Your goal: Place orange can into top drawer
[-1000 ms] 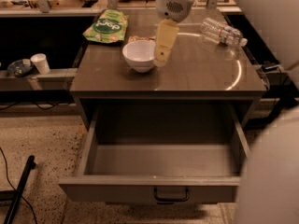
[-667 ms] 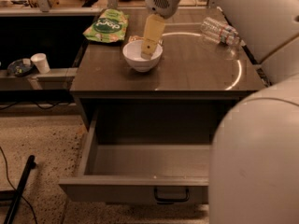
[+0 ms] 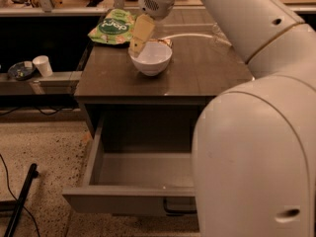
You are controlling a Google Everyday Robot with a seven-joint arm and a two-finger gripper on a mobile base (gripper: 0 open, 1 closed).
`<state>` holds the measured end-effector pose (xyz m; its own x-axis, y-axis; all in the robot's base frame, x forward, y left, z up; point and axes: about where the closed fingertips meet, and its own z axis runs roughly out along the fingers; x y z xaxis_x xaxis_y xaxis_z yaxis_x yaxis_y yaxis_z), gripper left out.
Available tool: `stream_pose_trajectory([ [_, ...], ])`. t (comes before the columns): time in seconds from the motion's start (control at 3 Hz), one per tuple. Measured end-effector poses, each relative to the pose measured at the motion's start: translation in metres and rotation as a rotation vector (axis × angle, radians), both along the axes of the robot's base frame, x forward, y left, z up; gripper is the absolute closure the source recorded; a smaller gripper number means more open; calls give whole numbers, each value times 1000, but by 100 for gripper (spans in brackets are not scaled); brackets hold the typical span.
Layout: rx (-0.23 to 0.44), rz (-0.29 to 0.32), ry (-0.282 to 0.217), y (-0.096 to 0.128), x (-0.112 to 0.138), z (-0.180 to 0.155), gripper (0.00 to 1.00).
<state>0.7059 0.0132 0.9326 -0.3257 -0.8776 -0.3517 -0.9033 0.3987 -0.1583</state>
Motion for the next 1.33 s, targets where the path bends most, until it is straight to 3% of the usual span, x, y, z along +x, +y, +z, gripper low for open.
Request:
stream_pose_trajectory([
  [0.67,32,-84,-11,32,34,-21,0],
  [1.33,-14,-139,-33,59,62,-40,0],
])
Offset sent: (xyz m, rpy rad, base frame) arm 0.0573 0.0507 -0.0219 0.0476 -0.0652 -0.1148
